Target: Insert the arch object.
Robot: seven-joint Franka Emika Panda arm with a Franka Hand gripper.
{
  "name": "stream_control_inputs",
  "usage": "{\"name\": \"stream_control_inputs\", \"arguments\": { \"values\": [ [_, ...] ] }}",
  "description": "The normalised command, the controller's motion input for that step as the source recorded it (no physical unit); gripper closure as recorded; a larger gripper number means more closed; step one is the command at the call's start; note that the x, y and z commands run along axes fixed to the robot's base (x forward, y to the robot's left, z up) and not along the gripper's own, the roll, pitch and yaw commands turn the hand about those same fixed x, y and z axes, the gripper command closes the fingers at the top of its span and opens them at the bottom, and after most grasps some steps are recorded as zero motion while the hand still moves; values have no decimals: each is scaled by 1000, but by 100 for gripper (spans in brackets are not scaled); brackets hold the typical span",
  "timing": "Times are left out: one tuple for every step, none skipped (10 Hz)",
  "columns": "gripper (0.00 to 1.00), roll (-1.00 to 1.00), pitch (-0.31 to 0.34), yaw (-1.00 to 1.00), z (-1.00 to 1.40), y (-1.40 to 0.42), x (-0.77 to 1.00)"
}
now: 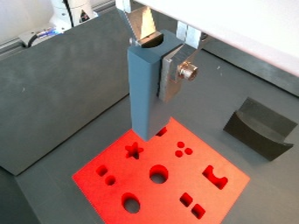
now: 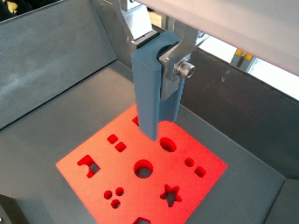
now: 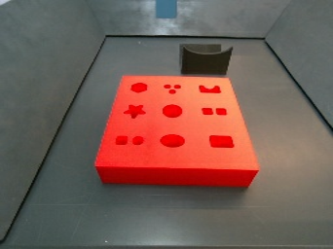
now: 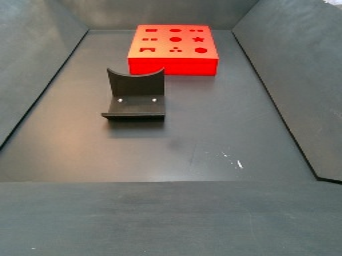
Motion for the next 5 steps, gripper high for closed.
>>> {"name": "stream_control_inputs", "arguments": {
  "values": [
    [100,0,0,-80,-206,111,0],
    [100,0,-100,-134,-609,323,223],
    [100,-16,-140,-254,-734,451,483],
    [100,0,-117,-289,-657,406,546],
    [100,0,-107,-311,-597,360,617]
  ]
}}
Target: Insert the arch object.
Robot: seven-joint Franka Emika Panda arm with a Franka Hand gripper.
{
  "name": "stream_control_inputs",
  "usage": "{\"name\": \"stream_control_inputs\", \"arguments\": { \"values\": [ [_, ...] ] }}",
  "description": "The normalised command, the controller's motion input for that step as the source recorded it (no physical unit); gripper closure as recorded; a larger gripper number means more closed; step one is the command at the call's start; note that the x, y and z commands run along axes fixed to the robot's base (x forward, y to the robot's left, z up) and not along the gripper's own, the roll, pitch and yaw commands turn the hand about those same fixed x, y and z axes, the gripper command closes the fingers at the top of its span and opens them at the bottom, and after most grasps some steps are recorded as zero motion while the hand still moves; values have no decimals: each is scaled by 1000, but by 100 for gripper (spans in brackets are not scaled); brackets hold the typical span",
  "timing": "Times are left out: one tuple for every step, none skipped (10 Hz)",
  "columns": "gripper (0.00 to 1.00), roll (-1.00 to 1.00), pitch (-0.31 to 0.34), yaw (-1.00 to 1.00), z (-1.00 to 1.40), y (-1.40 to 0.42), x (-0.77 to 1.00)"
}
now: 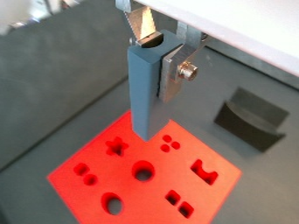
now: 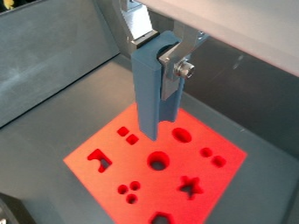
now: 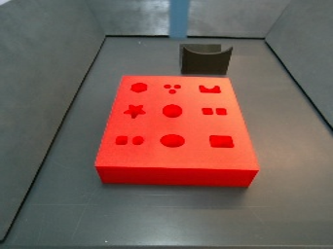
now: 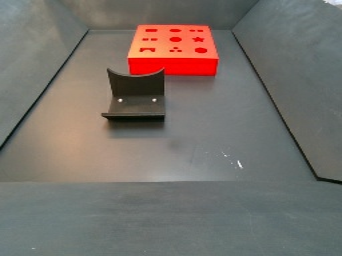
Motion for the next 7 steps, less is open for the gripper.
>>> {"name": "stream_control_inputs", "arguments": {
  "values": [
    [100,29,-80,-369,-577,254,714],
    [100,187,0,-686,-729,0,574],
    [100,209,0,-851,-666,0,403],
    [100,214,0,-860,-660,0,386],
    [100,207,0,-863,-649,0,383],
    [100,186,0,-871,-609,0,371],
    [100,131,0,-880,-534,0,363]
  ]
}}
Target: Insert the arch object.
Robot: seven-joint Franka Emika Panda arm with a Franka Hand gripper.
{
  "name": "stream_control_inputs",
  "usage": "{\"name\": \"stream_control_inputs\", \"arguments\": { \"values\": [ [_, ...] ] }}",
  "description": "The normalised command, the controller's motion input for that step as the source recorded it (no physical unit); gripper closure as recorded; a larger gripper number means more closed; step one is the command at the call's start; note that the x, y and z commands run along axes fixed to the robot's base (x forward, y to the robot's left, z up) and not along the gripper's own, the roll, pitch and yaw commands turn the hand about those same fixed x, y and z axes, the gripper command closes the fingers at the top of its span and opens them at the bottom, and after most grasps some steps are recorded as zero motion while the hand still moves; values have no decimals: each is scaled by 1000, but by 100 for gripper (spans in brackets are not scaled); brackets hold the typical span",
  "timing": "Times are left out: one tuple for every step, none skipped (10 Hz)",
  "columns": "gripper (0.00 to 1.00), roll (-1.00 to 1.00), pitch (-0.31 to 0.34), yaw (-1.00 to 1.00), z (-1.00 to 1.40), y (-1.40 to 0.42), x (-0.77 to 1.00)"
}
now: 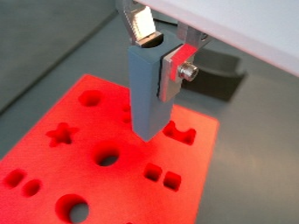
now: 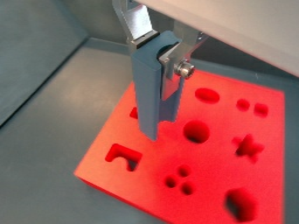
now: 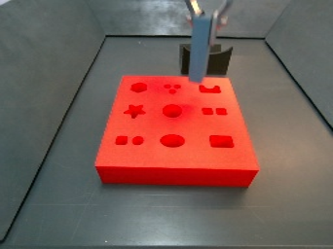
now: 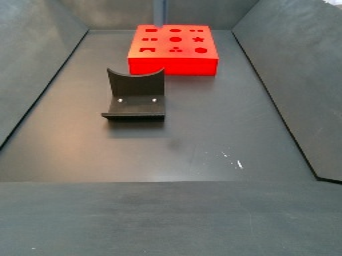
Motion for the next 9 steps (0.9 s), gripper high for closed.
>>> {"name": "stream_control_inputs", "arguments": {
  "values": [
    [100,83,0,-886,-466,6,351],
    [100,37,-7,-889,-406,34,346],
    [100,0,-33,-914,-357,54,300],
    [100,0,-44,-951,-340,54,240],
    [100,0,-50,-974,-326,54,203],
    [100,-1,-53,-1000,-269,77,151],
    [100,-14,-27,-1000,-120,51,126],
    [100,-24,-13,-1000,0,31,123],
    [100,-36,0,-997,0,23,129]
  ]
}}
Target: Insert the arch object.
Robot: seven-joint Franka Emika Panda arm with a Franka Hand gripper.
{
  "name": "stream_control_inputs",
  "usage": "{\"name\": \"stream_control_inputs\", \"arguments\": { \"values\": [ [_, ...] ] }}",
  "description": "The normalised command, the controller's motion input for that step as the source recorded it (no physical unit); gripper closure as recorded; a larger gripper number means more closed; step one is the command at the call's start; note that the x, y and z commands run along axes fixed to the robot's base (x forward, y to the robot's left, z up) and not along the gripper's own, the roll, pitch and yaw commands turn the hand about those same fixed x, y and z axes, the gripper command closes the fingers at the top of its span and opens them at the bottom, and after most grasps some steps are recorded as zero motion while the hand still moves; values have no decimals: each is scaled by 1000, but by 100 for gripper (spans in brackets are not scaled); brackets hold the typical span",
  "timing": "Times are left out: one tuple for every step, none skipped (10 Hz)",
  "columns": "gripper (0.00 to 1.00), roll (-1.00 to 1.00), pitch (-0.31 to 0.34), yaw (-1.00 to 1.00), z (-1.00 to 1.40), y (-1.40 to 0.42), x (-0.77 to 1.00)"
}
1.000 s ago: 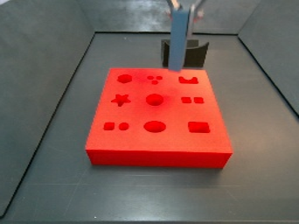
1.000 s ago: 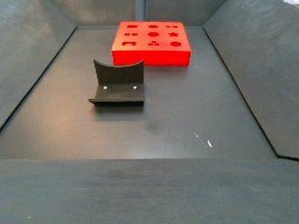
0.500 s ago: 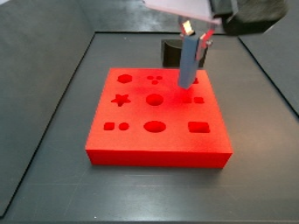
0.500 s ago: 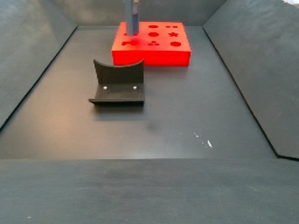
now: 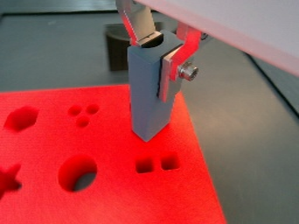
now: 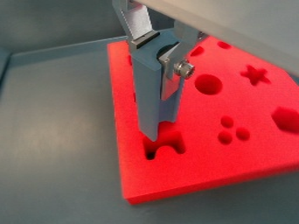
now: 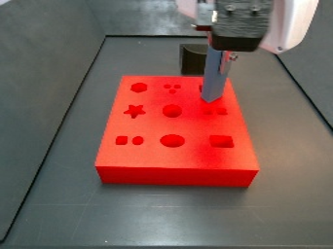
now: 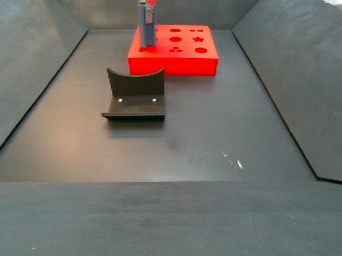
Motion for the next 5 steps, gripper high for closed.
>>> {"name": "stream_control_inputs", "arguments": {
  "values": [
    [100,-30,0,-997,0,20,123],
    [100,-16,0,-1000,0,29,114],
    [100,-3,0,-1000,0,43,109],
    [100,0,0,-1000,0,51,91],
    [100,0,0,-1000,0,54,89]
  ]
}}
